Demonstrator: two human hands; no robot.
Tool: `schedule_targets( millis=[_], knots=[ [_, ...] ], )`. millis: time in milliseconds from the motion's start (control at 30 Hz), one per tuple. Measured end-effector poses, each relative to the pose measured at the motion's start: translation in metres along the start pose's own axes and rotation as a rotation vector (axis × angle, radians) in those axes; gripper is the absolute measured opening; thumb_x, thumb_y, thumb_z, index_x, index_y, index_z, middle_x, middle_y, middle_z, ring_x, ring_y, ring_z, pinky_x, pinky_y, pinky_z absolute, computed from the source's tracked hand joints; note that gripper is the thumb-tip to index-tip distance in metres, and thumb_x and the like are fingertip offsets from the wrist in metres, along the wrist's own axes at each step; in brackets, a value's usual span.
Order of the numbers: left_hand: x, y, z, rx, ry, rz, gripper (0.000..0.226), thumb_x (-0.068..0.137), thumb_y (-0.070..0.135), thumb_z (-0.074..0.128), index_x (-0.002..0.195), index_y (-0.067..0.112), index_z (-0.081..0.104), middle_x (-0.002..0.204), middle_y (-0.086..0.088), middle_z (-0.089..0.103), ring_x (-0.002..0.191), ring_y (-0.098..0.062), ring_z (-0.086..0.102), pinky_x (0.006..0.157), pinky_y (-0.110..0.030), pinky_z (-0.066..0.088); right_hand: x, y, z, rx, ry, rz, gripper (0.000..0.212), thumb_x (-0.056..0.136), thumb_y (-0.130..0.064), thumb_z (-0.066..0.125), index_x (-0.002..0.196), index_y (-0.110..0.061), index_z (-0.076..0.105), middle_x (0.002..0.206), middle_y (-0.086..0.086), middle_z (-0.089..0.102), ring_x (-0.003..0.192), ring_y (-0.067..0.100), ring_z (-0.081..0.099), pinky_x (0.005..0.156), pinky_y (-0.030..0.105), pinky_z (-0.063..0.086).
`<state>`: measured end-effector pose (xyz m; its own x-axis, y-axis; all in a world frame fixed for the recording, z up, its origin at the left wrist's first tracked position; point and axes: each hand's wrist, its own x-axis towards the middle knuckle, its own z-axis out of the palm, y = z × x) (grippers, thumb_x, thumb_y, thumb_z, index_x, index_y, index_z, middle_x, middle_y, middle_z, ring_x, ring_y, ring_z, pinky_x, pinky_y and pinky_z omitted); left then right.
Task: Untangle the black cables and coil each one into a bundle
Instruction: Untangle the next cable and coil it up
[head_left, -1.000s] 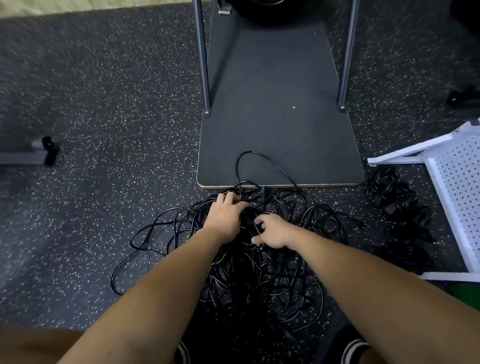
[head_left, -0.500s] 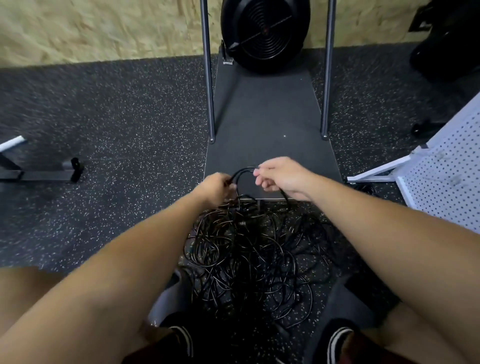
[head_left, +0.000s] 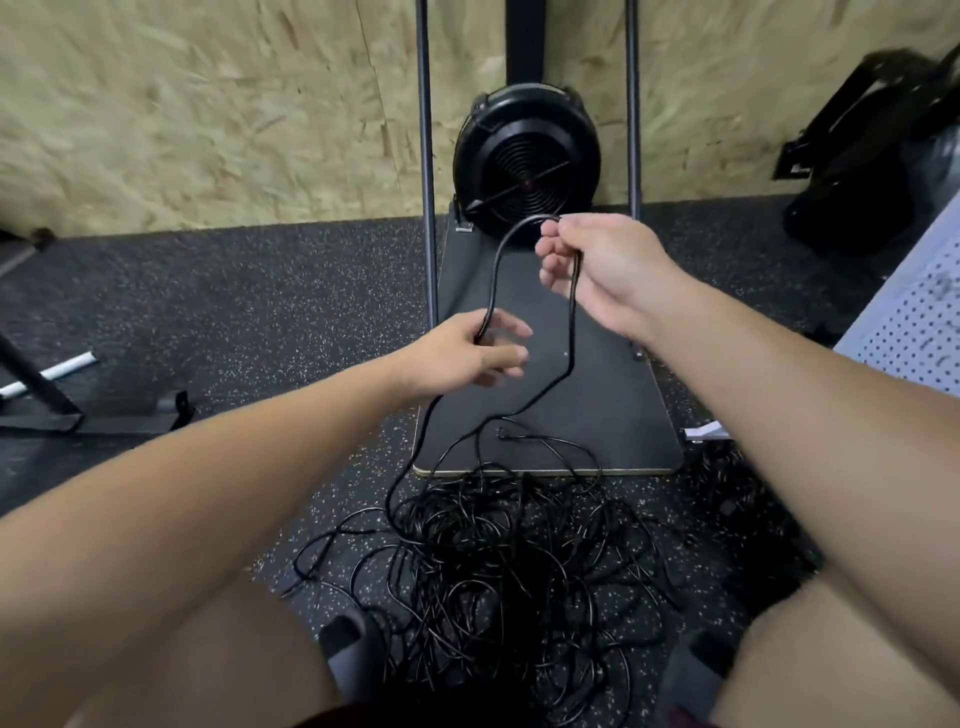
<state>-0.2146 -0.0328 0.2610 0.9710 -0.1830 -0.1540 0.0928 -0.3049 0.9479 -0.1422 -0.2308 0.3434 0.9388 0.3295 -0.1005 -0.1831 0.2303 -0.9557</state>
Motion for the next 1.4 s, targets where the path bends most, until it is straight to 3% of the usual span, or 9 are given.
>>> schedule_targets(
  millis=[200, 433, 567, 633, 767, 867, 1033, 1267, 1400],
  knots=[
    [0.008, -0.03, 0.003, 0.241, -0.131, -0.001, 0.047, 0.1, 0.02, 0.082, 0.145, 0.023, 0.068, 0.143, 0.012, 0.071, 0.129, 0.001, 0.066, 0.113, -0.018, 0.049, 0.017, -0.017, 0.013, 0.422, 0.06, -0.033, 0.026, 0.114, -0.004, 0.046, 0.1, -0.003, 0.067, 0.076, 0.009, 0.069, 0.061, 0.015, 0.059, 0.069, 0.035, 0.06],
    [0.037, -0.075, 0.024, 0.238, -0.122, -0.065, 0.022, 0.101, 0.033, 0.079, 0.097, 0.019, 0.063, 0.096, -0.004, 0.081, 0.085, -0.018, 0.073, 0.088, -0.034, 0.056, 0.045, -0.003, 0.004, 0.527, 0.086, -0.031, 0.023, 0.116, -0.007, 0.046, 0.111, 0.002, 0.067, 0.089, 0.015, 0.075, 0.072, 0.021, 0.07, 0.084, 0.042, 0.067],
    [0.053, -0.06, 0.012, 0.176, 0.116, -0.111, 0.042, 0.1, 0.058, 0.071, 0.078, 0.028, 0.052, 0.069, 0.007, 0.049, 0.068, -0.018, 0.044, 0.072, -0.033, 0.043, 0.064, 0.004, -0.016, 0.05, 0.064, -0.017, 0.052, 0.114, -0.047, 0.054, 0.147, -0.007, 0.058, 0.138, 0.011, 0.073, 0.126, 0.025, 0.072, 0.111, 0.05, 0.056],
    [0.064, -0.045, 0.003, 0.027, 0.258, -0.128, 0.042, 0.102, 0.052, 0.071, 0.077, 0.028, 0.048, 0.066, 0.008, 0.042, 0.063, -0.018, 0.039, 0.065, -0.034, 0.041, 0.067, 0.013, -0.02, -0.265, 0.081, 0.041, 0.061, 0.107, -0.062, 0.056, 0.14, -0.012, 0.061, 0.139, 0.007, 0.069, 0.128, 0.025, 0.068, 0.117, 0.052, 0.05],
    [0.08, -0.015, -0.01, -0.311, 0.349, -0.191, 0.041, 0.108, 0.038, 0.068, 0.077, 0.028, 0.042, 0.063, 0.008, 0.035, 0.053, -0.012, 0.026, 0.05, -0.027, 0.021, 0.067, 0.053, -0.021, -0.589, 0.008, 0.259, 0.012, 0.109, -0.017, 0.059, 0.112, -0.009, 0.067, 0.138, 0.013, 0.07, 0.125, 0.024, 0.069, 0.113, 0.049, 0.056],
    [0.09, -0.006, -0.012, -0.454, 0.328, -0.25, 0.039, 0.11, 0.044, 0.061, 0.08, 0.025, 0.047, 0.066, 0.007, 0.036, 0.053, -0.011, 0.023, 0.046, -0.024, 0.02, 0.062, 0.088, -0.013, -0.865, -0.235, 0.343, 0.035, 0.097, -0.007, 0.069, 0.132, -0.003, 0.067, 0.138, 0.017, 0.069, 0.132, 0.033, 0.064, 0.116, 0.053, 0.053],
    [0.101, 0.006, -0.01, -0.666, 0.288, -0.284, 0.043, 0.114, 0.047, 0.049, 0.088, 0.014, 0.06, 0.068, 0.004, 0.047, 0.054, -0.009, 0.028, 0.045, -0.02, 0.019, 0.049, 0.113, -0.005, -0.839, -0.421, 0.339, 0.069, 0.068, -0.053, 0.088, 0.125, -0.017, 0.071, 0.126, -0.004, 0.076, 0.126, 0.018, 0.067, 0.121, 0.045, 0.046],
    [0.107, 0.018, -0.015, -0.852, 0.307, -0.213, 0.042, 0.118, 0.035, 0.04, 0.097, 0.007, 0.062, 0.07, 0.003, 0.047, 0.053, -0.008, 0.032, 0.044, -0.02, 0.021, 0.035, 0.114, -0.001, -0.574, -0.501, 0.295, 0.011, 0.111, -0.012, 0.059, 0.118, -0.009, 0.067, 0.123, 0.011, 0.081, 0.107, 0.016, 0.076, 0.107, 0.04, 0.055],
    [0.102, 0.017, -0.027, -0.723, 0.301, -0.17, 0.056, 0.117, 0.05, 0.04, 0.113, 0.002, 0.068, 0.083, -0.005, 0.066, 0.068, -0.017, 0.065, 0.063, -0.026, 0.053, 0.036, 0.097, -0.001, -0.69, -0.456, 0.175, 0.015, 0.115, -0.008, 0.05, 0.111, 0.0, 0.062, 0.103, 0.028, 0.078, 0.095, 0.036, 0.082, 0.088, 0.052, 0.064]
  ],
)
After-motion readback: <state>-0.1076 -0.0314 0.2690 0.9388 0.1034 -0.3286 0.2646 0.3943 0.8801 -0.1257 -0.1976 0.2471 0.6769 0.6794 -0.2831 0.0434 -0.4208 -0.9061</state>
